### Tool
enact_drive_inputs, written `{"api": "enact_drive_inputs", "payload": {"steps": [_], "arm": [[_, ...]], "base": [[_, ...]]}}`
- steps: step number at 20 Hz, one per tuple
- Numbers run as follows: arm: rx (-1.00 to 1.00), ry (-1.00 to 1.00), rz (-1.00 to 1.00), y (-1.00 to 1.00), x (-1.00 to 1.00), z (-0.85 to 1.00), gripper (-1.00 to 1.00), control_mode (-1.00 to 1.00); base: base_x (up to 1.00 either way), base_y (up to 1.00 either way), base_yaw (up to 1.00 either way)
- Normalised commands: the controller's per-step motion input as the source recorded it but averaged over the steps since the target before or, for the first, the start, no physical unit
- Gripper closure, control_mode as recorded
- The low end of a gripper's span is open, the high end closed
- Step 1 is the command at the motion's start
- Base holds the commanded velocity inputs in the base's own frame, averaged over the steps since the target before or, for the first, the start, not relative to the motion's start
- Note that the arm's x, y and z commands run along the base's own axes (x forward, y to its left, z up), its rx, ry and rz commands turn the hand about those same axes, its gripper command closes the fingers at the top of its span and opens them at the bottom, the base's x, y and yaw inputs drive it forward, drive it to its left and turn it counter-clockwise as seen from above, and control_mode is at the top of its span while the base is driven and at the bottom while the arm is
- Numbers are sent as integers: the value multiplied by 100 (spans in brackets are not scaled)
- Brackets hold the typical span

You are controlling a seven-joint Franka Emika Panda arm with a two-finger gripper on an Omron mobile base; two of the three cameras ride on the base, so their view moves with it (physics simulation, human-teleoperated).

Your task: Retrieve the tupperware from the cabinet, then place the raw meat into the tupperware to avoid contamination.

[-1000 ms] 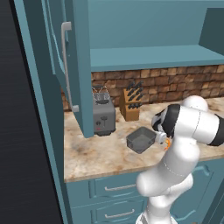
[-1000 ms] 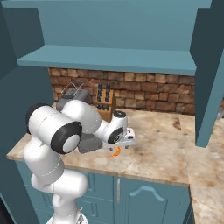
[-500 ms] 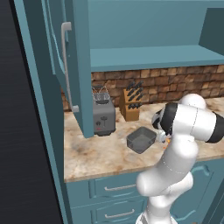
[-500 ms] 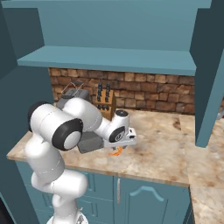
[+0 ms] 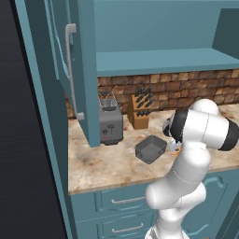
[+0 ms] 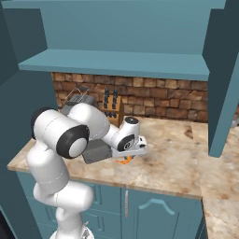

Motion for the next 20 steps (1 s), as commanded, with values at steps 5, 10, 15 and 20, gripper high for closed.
{"api": "enact_drive_inputs", "payload": {"steps": [5,10,15,20], "arm": [[0,0,-1,0,-4,7,100,-100],[0,0,0,0,-6,35,100,-100],[0,0,0,0,-12,44,100,-100],[0,0,0,13,-19,40,100,-100]], "base": [[0,0,0],[0,0,0],[0,0,0],[0,0,0]]}}
